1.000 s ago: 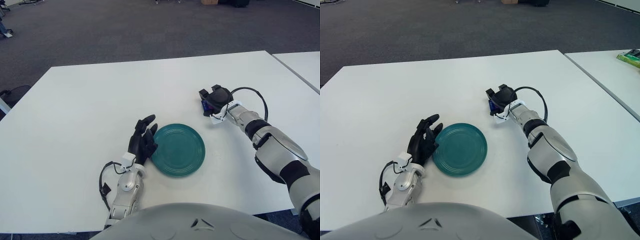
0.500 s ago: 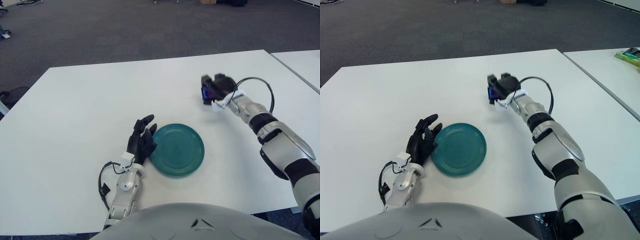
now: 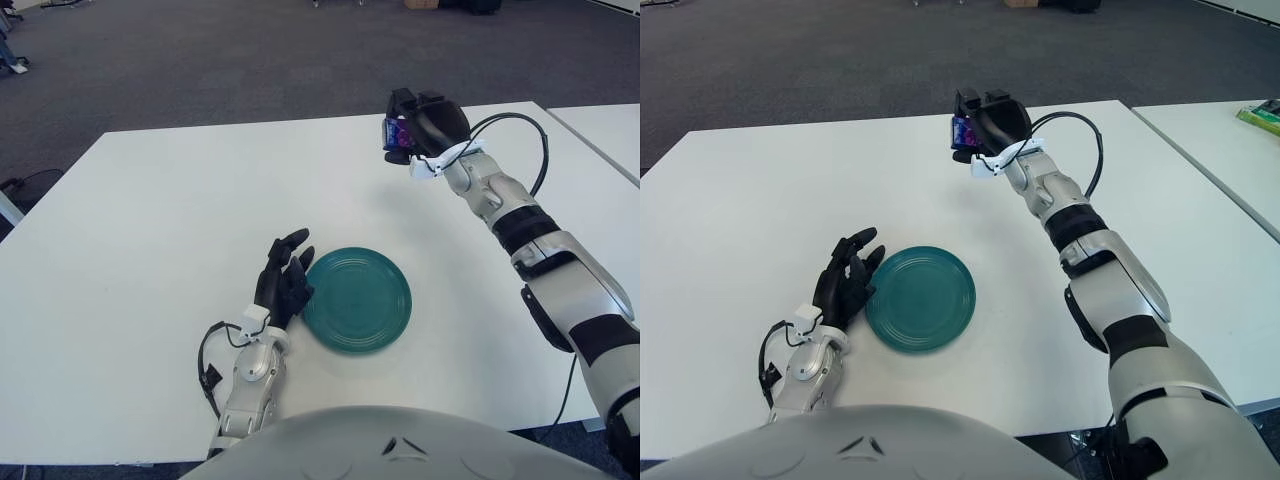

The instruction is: Put the gum into the plate.

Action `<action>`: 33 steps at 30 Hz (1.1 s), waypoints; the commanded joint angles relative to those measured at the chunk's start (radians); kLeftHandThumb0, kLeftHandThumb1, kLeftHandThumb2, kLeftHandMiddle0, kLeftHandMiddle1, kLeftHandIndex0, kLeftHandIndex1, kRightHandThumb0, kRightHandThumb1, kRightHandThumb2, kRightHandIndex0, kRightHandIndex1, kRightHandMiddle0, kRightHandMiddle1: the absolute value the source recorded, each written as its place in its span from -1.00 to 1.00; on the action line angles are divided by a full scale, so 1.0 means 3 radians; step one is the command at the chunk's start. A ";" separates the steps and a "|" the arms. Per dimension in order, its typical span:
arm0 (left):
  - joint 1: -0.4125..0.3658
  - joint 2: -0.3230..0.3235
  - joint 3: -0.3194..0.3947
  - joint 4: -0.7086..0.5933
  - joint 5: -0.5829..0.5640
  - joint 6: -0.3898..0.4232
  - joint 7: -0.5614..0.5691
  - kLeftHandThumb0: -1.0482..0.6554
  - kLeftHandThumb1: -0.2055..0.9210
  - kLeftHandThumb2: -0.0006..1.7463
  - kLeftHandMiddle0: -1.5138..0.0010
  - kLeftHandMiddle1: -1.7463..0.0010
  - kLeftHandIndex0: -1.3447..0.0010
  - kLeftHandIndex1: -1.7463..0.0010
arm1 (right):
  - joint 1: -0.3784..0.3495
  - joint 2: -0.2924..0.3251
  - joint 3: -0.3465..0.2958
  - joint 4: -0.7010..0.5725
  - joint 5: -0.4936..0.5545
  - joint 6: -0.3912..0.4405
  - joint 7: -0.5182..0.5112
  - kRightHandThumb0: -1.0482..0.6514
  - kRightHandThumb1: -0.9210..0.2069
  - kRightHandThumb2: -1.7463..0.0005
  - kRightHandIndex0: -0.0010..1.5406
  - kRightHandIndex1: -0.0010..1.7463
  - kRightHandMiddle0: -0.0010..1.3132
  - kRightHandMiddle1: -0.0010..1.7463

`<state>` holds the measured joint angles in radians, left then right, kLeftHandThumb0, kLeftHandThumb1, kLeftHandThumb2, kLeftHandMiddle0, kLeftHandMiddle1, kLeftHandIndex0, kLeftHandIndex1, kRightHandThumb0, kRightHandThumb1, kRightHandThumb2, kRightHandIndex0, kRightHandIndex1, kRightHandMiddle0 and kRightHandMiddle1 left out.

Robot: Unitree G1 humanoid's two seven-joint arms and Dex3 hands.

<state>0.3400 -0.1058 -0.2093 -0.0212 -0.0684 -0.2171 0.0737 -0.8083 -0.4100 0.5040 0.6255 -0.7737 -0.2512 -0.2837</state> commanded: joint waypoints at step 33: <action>0.0125 -0.0145 0.0107 0.0113 -0.0215 0.0182 0.0042 -0.70 1.00 0.02 0.19 0.99 0.71 0.04 | 0.1537 -0.0251 0.0068 -0.2700 -0.0321 -0.0609 0.1223 -0.26 -0.30 -0.20 -0.04 1.00 -0.31 1.00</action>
<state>0.3520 -0.1105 -0.1821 -0.0281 -0.1112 -0.2009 0.0957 -0.3473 -0.4726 0.5367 -0.1798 -0.8581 -0.4189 0.0654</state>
